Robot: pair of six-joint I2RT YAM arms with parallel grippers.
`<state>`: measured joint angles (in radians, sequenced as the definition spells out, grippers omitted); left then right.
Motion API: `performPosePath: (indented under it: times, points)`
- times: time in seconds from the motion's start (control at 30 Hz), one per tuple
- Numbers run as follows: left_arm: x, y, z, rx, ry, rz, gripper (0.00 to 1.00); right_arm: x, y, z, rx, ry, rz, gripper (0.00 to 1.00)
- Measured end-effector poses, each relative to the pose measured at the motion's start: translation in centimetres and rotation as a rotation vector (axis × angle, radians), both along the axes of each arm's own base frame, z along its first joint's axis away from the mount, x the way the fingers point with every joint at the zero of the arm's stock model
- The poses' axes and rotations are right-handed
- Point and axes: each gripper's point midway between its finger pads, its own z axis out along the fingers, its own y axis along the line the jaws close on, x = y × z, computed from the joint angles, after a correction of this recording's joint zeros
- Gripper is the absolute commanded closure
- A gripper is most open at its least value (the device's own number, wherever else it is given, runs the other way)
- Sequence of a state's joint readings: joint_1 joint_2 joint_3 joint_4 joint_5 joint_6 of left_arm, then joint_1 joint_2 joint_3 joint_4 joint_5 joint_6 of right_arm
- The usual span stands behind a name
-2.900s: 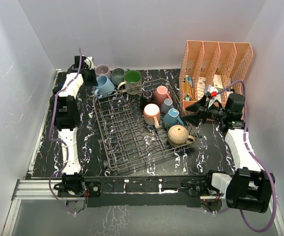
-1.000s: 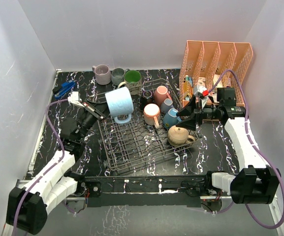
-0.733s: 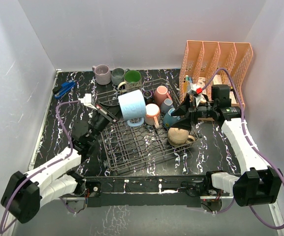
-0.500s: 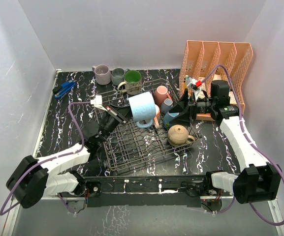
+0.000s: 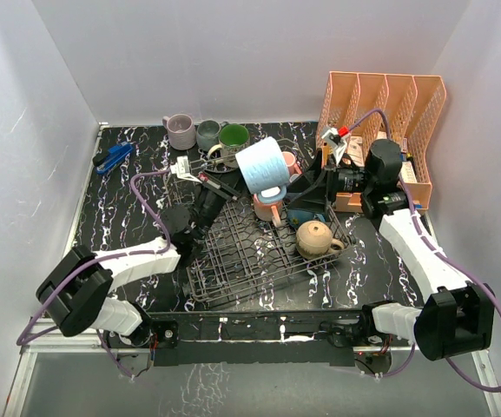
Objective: Load the cups into the dish rack
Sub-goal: Pick up the cup at the center of the board, then turn the cup upside down in the dish rack.
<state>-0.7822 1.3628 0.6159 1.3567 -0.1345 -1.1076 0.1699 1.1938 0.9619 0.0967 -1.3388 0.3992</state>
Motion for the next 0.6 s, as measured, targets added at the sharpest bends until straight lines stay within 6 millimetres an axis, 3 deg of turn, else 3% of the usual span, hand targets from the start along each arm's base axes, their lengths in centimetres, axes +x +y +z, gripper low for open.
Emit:
performPosePath:
  times: [0.13, 0.33, 0.6]
  points:
    - [0.2, -1.0, 0.6, -0.024, -0.010, -0.004, 1.00, -0.3, 0.9, 0.5, 0.031, 0.032, 0.000, 0.17]
    - [0.7, -3.1, -0.4, -0.018, 0.012, -0.016, 1.00, -0.5, 1.7, 1.8, 0.108, 0.087, -0.004, 0.18]
    - [1.0, -4.7, -0.4, -0.033, 0.025, -0.016, 1.00, -0.5, 1.7, 2.3, 0.182, 0.162, -0.038, 0.29]
